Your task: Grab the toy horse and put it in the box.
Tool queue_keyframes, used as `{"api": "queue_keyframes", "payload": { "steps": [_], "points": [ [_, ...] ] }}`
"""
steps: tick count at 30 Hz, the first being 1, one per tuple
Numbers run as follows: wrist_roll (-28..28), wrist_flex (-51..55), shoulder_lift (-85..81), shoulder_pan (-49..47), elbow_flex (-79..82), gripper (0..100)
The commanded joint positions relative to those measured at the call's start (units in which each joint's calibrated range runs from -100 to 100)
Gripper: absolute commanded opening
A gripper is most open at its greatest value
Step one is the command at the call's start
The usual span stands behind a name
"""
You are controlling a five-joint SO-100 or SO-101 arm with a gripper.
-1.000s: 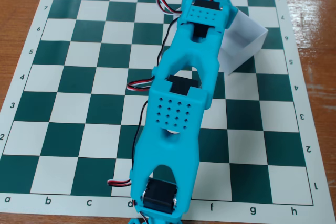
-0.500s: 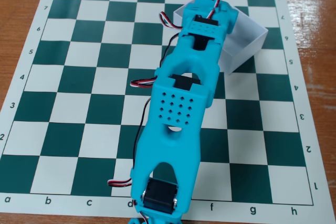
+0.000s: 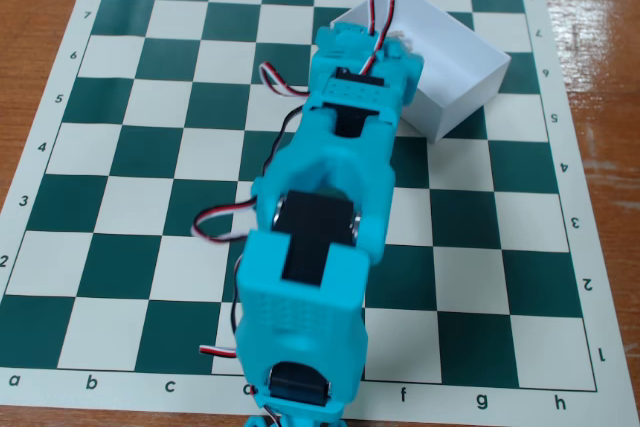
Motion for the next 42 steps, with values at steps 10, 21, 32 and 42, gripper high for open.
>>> {"api": "queue_keyframes", "payload": {
  "steps": [10, 21, 32, 42],
  "points": [
    [-1.7, 18.2, -51.5, -5.1, 39.4, 33],
    [-1.8, 36.9, -85.2, -6.6, 61.8, 33],
    [-1.8, 65.2, -96.7, -7.8, 61.9, 33],
    [-1.6, 67.6, -96.7, -6.7, 61.9, 33]
  ]
}}
